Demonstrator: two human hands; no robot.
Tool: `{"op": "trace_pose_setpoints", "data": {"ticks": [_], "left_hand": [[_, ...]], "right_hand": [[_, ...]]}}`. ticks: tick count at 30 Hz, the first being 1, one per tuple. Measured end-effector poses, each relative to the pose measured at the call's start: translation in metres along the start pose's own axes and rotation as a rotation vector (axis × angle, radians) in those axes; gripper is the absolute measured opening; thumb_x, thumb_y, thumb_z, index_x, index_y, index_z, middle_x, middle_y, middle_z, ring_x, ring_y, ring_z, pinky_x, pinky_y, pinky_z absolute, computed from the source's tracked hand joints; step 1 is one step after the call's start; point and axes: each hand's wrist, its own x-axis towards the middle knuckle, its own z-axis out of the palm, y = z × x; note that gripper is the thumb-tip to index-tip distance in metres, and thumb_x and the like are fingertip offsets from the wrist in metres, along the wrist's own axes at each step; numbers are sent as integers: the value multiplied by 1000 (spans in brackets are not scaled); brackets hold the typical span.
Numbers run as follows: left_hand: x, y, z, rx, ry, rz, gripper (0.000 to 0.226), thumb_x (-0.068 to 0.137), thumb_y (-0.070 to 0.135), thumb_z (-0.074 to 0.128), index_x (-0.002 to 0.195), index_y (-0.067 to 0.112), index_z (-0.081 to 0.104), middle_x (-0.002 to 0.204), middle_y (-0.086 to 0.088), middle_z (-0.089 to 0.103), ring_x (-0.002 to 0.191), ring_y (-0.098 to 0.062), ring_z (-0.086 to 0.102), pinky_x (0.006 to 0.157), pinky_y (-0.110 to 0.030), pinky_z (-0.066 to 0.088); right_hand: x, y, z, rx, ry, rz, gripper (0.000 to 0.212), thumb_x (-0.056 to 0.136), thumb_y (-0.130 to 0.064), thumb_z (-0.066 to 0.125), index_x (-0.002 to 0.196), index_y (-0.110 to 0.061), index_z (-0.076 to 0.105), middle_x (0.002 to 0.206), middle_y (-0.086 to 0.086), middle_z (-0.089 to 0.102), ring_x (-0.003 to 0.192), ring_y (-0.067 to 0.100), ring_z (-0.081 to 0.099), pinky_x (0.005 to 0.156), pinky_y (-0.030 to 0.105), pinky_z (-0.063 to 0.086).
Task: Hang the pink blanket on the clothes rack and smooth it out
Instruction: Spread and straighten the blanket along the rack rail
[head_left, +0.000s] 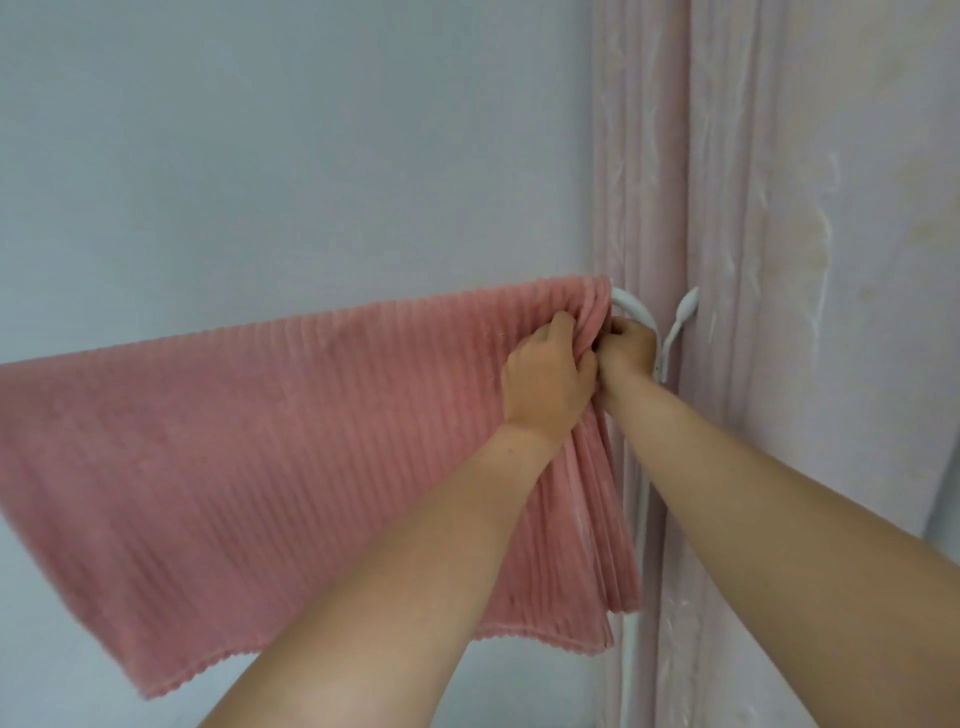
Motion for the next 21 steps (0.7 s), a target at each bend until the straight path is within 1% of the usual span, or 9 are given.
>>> {"op": "trace_pose_setpoints", "data": {"ticks": [3,6,10,12,13,15,16,18,21], "left_hand": [[-1,1,3,-11,-15,-16,19,82,28,61,85,10,57,78,-8,66,69,-32,63,60,-38,48],[-2,-7,-4,23,63,61,25,87,34,57,82,10,62,79,-8,64,74,-31,57,71,-42,46],[16,-17,-24,147,239,128,13,81,19,58,84,10,67,89,-10,61,85,-30,53,75,-41,38],[33,-22,-36,177,257,111,22,74,9,57,90,12,71,94,-9,60,89,-29,53,77,-40,37],[42,-24,-42,193,235,102,29,72,6,58,95,14,73,96,-8,61,91,-29,54,78,-40,36],[58,-25,-56,224,71,58,37,77,6,56,108,16,73,101,-8,64,96,-31,56,83,-41,36],[66,-26,-61,224,-58,24,38,83,10,54,117,17,70,106,-9,66,101,-32,57,87,-42,38],[81,-28,-67,185,-305,14,39,92,17,50,129,18,64,121,-10,66,111,-33,59,94,-41,44],[100,-33,-74,92,-586,120,42,97,15,44,136,18,59,136,-8,62,124,-29,57,104,-40,44]], "right_hand": [[-7,-7,-9,-104,-32,-29,28,87,-6,56,60,-11,61,59,4,63,55,18,56,57,28,46],[-20,-13,-13,-287,9,-106,21,78,-3,51,63,-9,64,54,1,58,57,22,57,62,32,46],[-43,-30,-15,-640,266,-365,18,85,-17,50,74,-12,63,90,9,70,86,30,63,70,31,46],[-42,-40,-11,-614,382,-510,10,87,-17,52,78,-16,56,86,9,66,98,30,60,88,37,49],[-38,-44,-7,-583,398,-568,9,86,-17,52,77,-19,53,78,2,61,90,26,58,98,43,46],[-36,-54,1,-575,380,-629,11,86,-21,51,76,-21,55,71,-9,56,76,18,54,107,48,36],[-38,-59,7,-613,354,-631,14,90,-24,52,78,-19,60,75,-9,61,78,18,58,110,41,29],[-45,-66,15,-765,340,-560,22,96,-27,55,94,-11,69,94,0,71,95,21,63,94,29,19],[-48,-66,27,-892,368,-422,26,97,-30,57,104,-9,69,105,7,71,105,24,63,89,33,24]]}}
